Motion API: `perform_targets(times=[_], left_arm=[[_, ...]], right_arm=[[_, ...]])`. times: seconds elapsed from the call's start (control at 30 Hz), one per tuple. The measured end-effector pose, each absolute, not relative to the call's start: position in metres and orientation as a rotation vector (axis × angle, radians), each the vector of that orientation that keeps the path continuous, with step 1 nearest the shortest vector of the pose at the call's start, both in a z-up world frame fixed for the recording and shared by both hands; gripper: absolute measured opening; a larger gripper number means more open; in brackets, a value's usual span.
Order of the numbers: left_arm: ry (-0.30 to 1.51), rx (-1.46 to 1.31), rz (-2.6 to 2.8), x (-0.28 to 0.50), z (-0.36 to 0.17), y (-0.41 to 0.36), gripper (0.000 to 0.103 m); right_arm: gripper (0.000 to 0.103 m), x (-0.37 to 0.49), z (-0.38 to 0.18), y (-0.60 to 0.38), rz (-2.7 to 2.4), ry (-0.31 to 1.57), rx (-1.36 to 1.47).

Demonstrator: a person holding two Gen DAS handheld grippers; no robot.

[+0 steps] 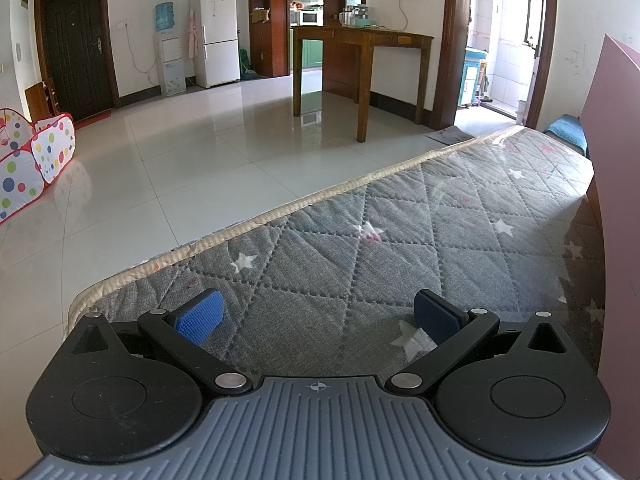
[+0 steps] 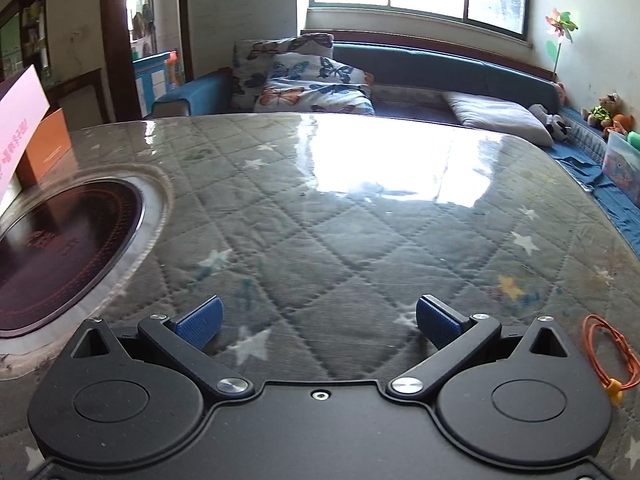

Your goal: Fold shopping bag

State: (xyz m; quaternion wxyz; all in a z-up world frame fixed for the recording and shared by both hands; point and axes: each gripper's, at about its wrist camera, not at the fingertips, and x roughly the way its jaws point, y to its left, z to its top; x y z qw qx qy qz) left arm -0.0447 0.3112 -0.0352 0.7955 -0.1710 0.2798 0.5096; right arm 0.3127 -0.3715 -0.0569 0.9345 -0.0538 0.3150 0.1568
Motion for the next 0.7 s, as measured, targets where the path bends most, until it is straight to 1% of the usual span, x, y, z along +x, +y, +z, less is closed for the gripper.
perform_targets(times=[0.7], left_arm=[[0.601,-0.367,1.095,-0.0446,-0.0352,0.3121,0.103]], right_arm=[[0.103,0.3079,-0.0573,-0.3692,0.356,0.642,-0.123]])
